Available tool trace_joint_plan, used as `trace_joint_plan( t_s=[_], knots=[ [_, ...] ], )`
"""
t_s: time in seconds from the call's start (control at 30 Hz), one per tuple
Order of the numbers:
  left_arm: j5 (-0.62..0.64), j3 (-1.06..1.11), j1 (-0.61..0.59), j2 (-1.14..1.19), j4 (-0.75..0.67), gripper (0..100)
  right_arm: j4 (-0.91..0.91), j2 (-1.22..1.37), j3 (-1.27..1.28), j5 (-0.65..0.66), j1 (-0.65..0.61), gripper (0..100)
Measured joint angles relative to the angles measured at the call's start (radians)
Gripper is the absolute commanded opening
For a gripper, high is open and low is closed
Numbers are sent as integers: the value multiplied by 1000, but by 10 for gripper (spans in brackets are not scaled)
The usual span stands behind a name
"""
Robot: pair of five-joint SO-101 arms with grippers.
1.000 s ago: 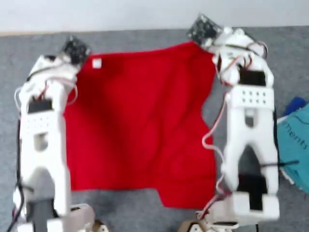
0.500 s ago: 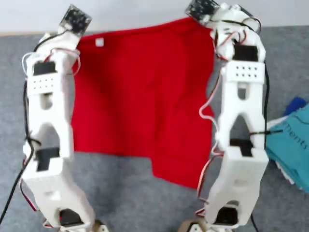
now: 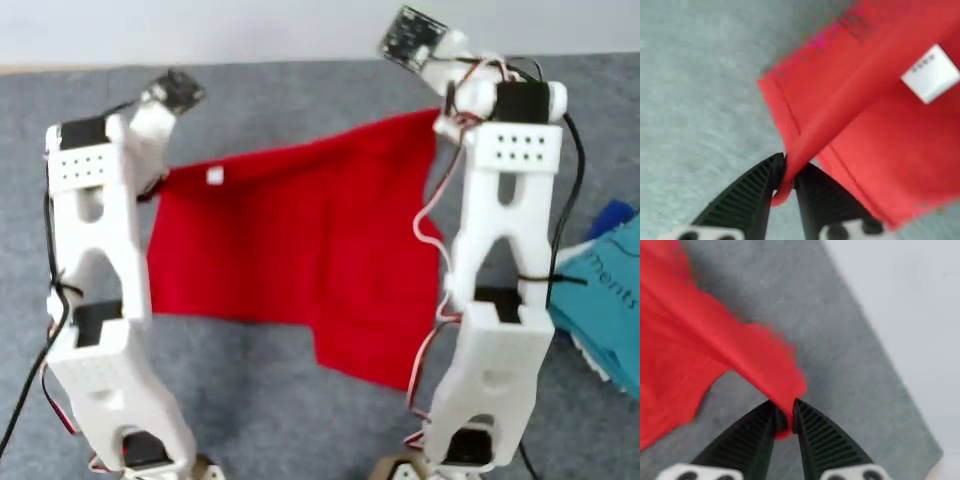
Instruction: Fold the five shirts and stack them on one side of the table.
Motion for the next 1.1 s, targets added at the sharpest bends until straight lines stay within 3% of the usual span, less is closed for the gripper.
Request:
trace_joint_plan(
  t_s=[0.13,0.3,0.83,1.1],
  knots=[
    [-58,0,0,0,107,5,172,-2,-75,-2,0,11],
    [-140,0,-20,0,190,5,186,-37,-35,-3,5,11],
    [-279,167,-106,3,195,7,186,-695,1039,-8,-34,11],
    [-285,253,-123,3,98,8,143,-904,1433,-9,-34,11]
  ],
)
